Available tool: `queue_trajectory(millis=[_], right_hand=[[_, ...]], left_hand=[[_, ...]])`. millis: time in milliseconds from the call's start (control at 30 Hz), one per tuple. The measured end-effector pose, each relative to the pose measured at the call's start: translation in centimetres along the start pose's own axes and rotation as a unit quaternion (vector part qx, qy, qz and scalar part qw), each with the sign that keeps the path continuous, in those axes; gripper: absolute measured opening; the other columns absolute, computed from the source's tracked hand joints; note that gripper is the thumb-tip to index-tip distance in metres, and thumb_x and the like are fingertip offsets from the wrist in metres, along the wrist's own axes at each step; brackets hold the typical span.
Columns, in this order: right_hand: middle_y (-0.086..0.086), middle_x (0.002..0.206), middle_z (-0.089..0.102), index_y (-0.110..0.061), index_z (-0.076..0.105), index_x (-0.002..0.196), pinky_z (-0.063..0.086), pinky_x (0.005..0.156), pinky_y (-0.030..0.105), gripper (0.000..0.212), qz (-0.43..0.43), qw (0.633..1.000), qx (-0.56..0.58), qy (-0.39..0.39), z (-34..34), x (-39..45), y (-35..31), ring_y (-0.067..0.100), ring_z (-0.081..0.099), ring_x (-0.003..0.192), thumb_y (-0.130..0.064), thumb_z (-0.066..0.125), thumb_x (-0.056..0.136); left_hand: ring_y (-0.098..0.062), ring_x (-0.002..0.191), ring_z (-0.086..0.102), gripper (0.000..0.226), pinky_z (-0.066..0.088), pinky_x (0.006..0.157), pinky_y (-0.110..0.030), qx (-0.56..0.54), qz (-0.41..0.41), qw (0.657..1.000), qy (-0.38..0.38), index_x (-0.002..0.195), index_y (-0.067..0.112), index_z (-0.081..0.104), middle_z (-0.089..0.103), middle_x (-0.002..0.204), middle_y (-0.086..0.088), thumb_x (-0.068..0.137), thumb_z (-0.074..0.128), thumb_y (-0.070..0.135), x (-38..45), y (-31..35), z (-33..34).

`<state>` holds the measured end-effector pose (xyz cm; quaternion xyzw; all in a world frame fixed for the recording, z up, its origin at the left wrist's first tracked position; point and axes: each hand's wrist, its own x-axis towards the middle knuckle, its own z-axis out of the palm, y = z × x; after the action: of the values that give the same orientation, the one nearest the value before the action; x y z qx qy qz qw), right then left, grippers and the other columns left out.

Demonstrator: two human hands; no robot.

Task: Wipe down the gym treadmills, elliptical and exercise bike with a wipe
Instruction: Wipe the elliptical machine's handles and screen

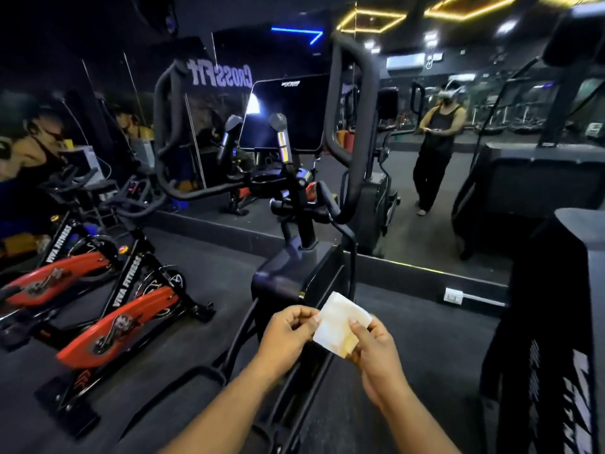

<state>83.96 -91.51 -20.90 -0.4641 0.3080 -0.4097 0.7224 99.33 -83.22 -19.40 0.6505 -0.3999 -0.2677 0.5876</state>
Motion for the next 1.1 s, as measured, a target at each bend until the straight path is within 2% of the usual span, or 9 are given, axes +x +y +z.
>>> queue_trajectory(millis=[133,267,433,500,600,700,800,900,1100], right_hand=[[0.015,0.102,0.077,-0.008,0.066,0.115,0.060,0.067,0.034,0.019,-0.038,0.999,-0.002,-0.003,0.8,6.2,-4.4,0.025,0.075,0.086,-0.009,0.053,0.103],[0.014,0.102,0.077,-0.008,0.067,0.114,0.060,0.072,0.037,0.019,-0.090,0.996,-0.022,-0.014,2.1,11.1,-8.7,0.028,0.075,0.091,-0.010,0.052,0.104],[0.015,0.102,0.077,-0.009,0.068,0.113,0.061,0.068,0.036,0.017,-0.184,0.982,-0.040,0.012,5.1,18.5,-14.8,0.026,0.075,0.088,-0.012,0.055,0.103],[0.017,0.104,0.076,-0.010,0.069,0.109,0.060,0.071,0.038,0.015,-0.224,0.973,-0.050,0.033,6.7,21.2,-17.3,0.024,0.073,0.086,-0.011,0.055,0.103],[0.015,0.105,0.076,-0.013,0.070,0.108,0.057,0.085,0.049,0.015,-0.286,0.954,-0.073,0.044,9.3,25.3,-21.6,0.026,0.071,0.091,-0.011,0.056,0.102],[0.013,0.103,0.076,-0.016,0.072,0.107,0.053,0.094,0.058,0.015,-0.334,0.934,-0.118,0.051,11.6,28.3,-25.0,0.029,0.070,0.095,-0.014,0.058,0.102],[0.012,0.101,0.077,-0.017,0.073,0.105,0.052,0.094,0.059,0.017,-0.365,0.919,-0.137,0.059,13.5,30.8,-27.3,0.029,0.070,0.093,-0.011,0.057,0.102],[0.012,0.105,0.076,-0.018,0.073,0.109,0.053,0.097,0.061,0.017,-0.378,0.911,-0.150,0.066,14.6,32.6,-29.0,0.032,0.070,0.098,-0.014,0.058,0.103],[0.008,0.101,0.077,-0.025,0.075,0.106,0.054,0.095,0.058,0.023,-0.443,0.870,-0.206,0.075,15.0,33.7,-33.0,0.036,0.069,0.102,-0.012,0.056,0.103]], left_hand=[[-0.006,0.073,0.065,0.006,0.050,0.069,-0.019,0.007,0.037,0.999,-0.008,0.096,0.014,0.075,0.076,0.082,0.002,0.096,0.070,0.011,6.9,2.9,0.5],[-0.013,0.080,0.068,0.006,0.057,0.078,-0.033,0.005,0.070,0.997,-0.017,0.097,0.013,0.075,0.077,0.087,-0.002,0.096,0.070,0.012,13.1,6.0,0.6],[-0.002,0.071,0.064,0.007,0.049,0.067,-0.016,-0.016,0.151,0.988,-0.021,0.100,0.009,0.073,0.075,0.078,0.005,0.097,0.066,0.007,22.1,10.2,0.1],[-0.002,0.069,0.064,0.008,0.054,0.070,-0.022,-0.031,0.177,0.984,-0.020,0.102,0.007,0.072,0.074,0.076,0.003,0.098,0.065,0.006,25.8,11.9,-0.4],[-0.012,0.084,0.068,0.008,0.060,0.084,-0.043,-0.026,0.233,0.972,-0.016,0.104,0.022,0.072,0.075,0.090,0.002,0.097,0.069,0.018,32.0,14.6,-1.5],[-0.010,0.090,0.064,0.012,0.056,0.090,-0.036,-0.003,0.295,0.956,0.002,0.105,0.028,0.069,0.070,0.102,0.000,0.096,0.070,0.020,36.8,17.2,-2.1],[-0.004,0.095,0.057,0.026,0.051,0.098,-0.034,0.032,0.342,0.939,0.032,0.121,0.019,0.066,0.059,0.113,0.002,0.095,0.069,0.014,40.5,19.6,-2.4],[-0.020,0.120,0.055,0.041,0.045,0.109,-0.043,0.078,0.364,0.927,0.040,0.135,0.017,0.059,0.053,0.130,-0.002,0.095,0.069,0.020,43.3,21.4,-2.4],[-0.020,0.153,0.016,0.065,0.026,0.120,-0.045,0.293,0.431,0.849,0.087,0.161,0.027,0.023,0.017,0.167,0.000,0.104,0.049,0.043,46.0,24.8,-1.6]])
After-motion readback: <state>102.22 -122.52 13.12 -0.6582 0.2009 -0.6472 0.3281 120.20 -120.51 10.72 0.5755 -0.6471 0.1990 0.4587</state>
